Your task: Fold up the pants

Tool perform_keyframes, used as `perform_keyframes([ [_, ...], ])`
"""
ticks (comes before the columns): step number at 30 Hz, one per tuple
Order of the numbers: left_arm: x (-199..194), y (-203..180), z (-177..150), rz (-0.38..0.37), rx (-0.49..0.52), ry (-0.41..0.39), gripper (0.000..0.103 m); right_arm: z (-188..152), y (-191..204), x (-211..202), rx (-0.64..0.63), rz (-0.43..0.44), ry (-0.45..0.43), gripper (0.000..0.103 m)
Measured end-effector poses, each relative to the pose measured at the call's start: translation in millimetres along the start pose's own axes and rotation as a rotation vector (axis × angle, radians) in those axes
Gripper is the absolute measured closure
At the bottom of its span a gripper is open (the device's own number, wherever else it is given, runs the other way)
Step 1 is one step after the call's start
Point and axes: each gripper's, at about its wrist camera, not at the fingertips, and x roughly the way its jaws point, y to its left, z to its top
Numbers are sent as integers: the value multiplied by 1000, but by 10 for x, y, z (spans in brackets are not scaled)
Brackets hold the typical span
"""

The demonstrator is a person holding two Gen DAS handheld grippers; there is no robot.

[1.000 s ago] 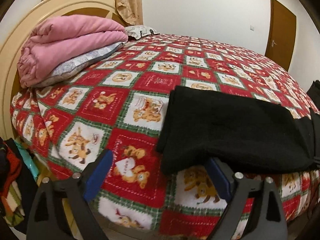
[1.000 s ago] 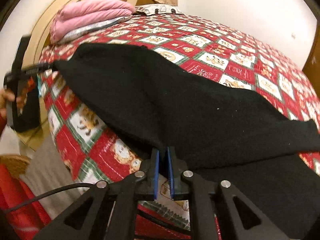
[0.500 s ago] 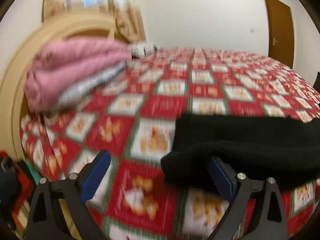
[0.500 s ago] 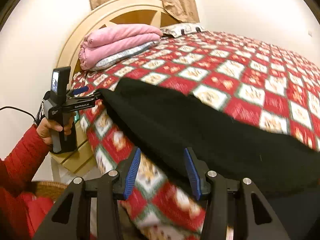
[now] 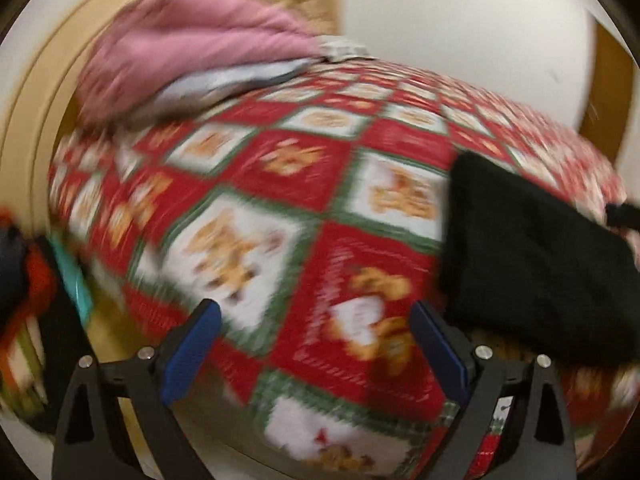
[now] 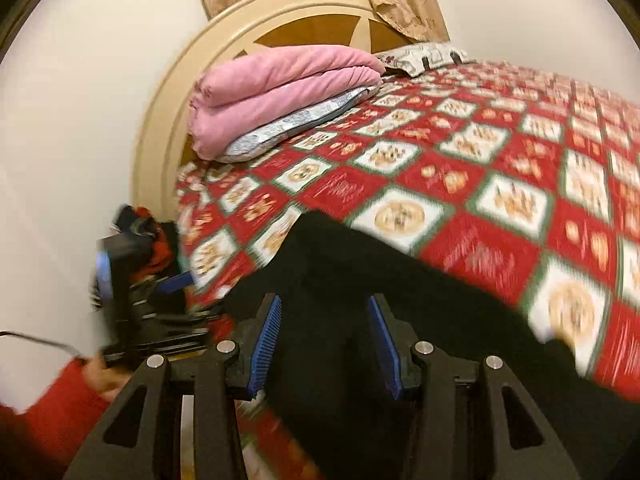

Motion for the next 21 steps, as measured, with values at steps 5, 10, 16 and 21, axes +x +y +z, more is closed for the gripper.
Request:
perform_keyframes([
  [5, -224, 0, -21, -16, -26, -30, 12, 242, 128, 478, -152, -63, 81, 56],
  [10, -318, -169, 19, -32, 64, -69, 12, 188, 112, 900, -246, -162, 148, 83],
  [16, -279, -97, 11, -55, 14, -58, 12, 328, -98, 859, -77, -152, 83, 99],
  [21, -319, -173, 10, -52, 38, -68, 12, 385, -54, 1100, -85, -244, 74, 99],
])
